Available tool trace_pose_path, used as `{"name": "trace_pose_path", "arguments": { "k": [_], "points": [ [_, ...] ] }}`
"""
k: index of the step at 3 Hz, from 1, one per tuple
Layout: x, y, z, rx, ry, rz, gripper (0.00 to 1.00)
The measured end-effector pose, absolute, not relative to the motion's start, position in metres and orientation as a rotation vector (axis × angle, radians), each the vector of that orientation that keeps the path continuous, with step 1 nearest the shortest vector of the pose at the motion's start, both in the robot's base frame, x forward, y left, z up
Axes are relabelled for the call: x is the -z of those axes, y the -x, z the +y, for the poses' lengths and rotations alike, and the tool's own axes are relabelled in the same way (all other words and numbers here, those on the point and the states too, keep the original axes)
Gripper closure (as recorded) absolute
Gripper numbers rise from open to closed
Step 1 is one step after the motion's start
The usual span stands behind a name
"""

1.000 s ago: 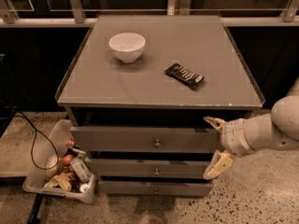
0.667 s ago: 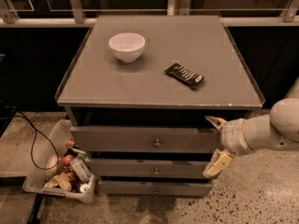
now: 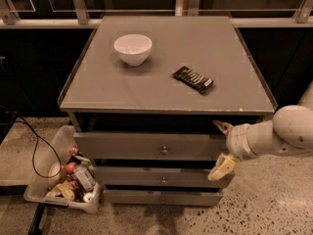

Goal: Open top drawer

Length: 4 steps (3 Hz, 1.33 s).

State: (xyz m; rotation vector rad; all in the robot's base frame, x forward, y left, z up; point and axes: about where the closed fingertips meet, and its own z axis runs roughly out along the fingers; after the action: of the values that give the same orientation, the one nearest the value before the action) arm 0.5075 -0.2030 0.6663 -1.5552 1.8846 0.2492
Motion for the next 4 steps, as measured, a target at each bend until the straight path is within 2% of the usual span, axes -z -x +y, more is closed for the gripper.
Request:
{"name": "trace_pose_path", "arguments": {
  "k": [1,2,3,4],
  "points": [
    [-0.6501,-0.5317,-0.1931,-0.259,1.554,1.864,0.0],
    [-0.6501,-0.5317,-0.1931,-0.26,1.554,1.864,0.0],
    [-0.65,-0.5317,-0.1931,-0.26,1.554,1.864,0.19],
    [-0.65,-0.5317,-0.1931,-0.26,1.554,1.864,0.43]
  ]
}}
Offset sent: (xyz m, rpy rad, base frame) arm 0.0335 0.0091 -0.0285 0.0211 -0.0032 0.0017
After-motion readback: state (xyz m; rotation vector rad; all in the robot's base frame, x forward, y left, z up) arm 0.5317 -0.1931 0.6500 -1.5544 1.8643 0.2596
